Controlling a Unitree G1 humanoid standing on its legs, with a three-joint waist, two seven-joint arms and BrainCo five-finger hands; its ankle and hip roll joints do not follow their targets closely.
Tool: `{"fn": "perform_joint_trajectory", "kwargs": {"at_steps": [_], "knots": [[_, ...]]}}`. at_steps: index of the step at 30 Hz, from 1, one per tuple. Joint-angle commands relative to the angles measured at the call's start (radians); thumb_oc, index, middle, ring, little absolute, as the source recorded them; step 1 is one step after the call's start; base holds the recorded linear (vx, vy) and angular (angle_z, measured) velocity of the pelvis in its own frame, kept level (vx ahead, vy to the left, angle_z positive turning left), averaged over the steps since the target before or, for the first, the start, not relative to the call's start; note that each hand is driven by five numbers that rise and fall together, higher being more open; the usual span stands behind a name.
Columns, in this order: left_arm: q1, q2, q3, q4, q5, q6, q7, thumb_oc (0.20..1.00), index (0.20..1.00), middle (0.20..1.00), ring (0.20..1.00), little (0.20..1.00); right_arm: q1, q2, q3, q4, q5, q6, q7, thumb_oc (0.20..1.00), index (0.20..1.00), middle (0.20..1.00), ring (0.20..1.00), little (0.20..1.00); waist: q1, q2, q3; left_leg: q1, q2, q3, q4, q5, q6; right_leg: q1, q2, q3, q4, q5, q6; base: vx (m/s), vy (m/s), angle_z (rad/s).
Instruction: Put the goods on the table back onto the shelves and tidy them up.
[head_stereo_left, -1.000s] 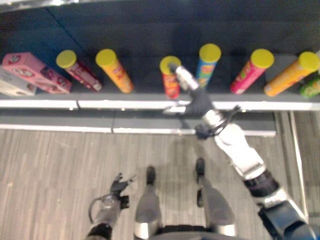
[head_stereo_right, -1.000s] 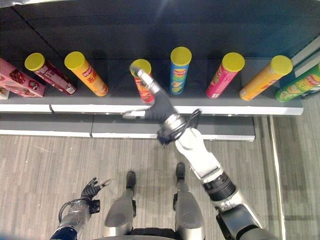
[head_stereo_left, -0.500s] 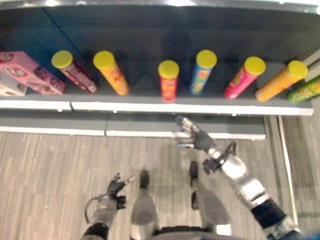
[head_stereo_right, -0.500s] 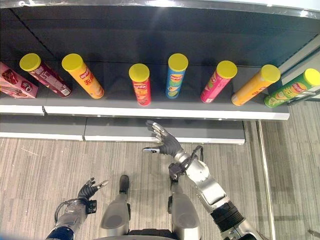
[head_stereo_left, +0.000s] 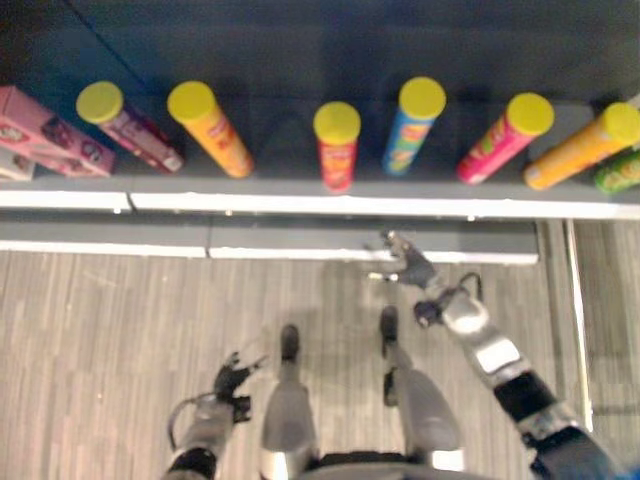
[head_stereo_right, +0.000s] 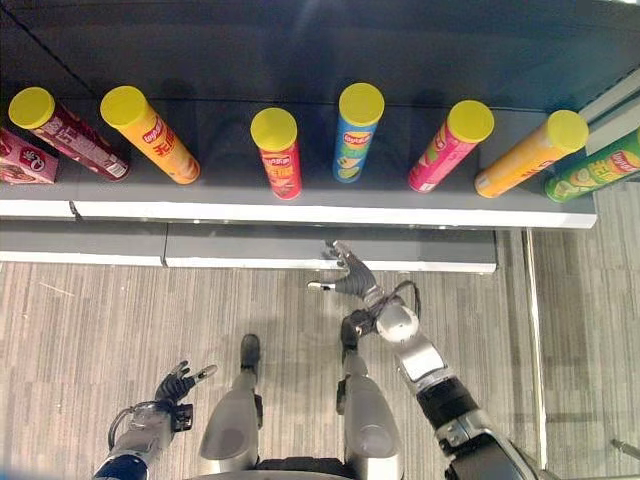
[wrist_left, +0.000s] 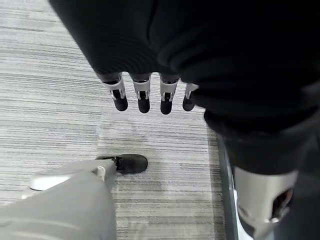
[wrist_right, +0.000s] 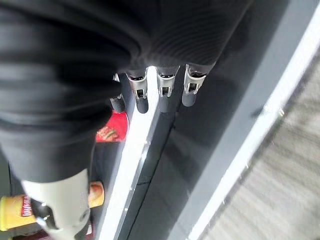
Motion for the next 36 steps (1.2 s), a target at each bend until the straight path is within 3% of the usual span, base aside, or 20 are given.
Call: {"fn": "perform_joint_trajectory", "kwargs": {"at_steps": [1, 12, 36], "knots": [[0.005, 0.028, 0.004, 0.035, 0.041, -0.015, 0.005, 1.000, 1.000, 1.000, 1.000, 1.000, -0.076, 0.023, -0.034, -0.024, -0.020, -0.033, -0.042, 1.000, 1.000, 1.000, 1.000, 1.000, 0.002, 0.041, -0.005, 0.059, 0.010, 0.028, 0.001, -0.077, 0.062, -0.083, -0.158, 0.028, 0.096, -0.025, 0.037, 0.00, 0.000, 0.00], [0.006, 0.022, -0.007, 0.032, 0.046, -0.017, 0.002, 1.000, 1.000, 1.000, 1.000, 1.000, -0.184, 0.037, 0.003, 0.112, -0.029, -0.025, -0.078, 1.000, 1.000, 1.000, 1.000, 1.000, 0.023, 0.046, -0.005, 0.026, 0.012, 0.019, 0.001, -0.082, 0.058, -0.102, -0.159, 0.035, 0.095, -0.019, 0.043, 0.00, 0.001, 0.01], [0.017, 0.025, -0.014, 0.028, 0.041, -0.026, 0.001, 1.000, 1.000, 1.000, 1.000, 1.000, -0.527, -0.066, 0.042, 0.366, -0.020, -0.014, -0.198, 1.000, 1.000, 1.000, 1.000, 1.000, 0.072, 0.089, -0.005, -0.069, 0.017, 0.014, 0.001, -0.069, 0.048, -0.177, -0.170, 0.038, 0.127, -0.012, 0.051, 0.00, 0.005, 0.02]]}}
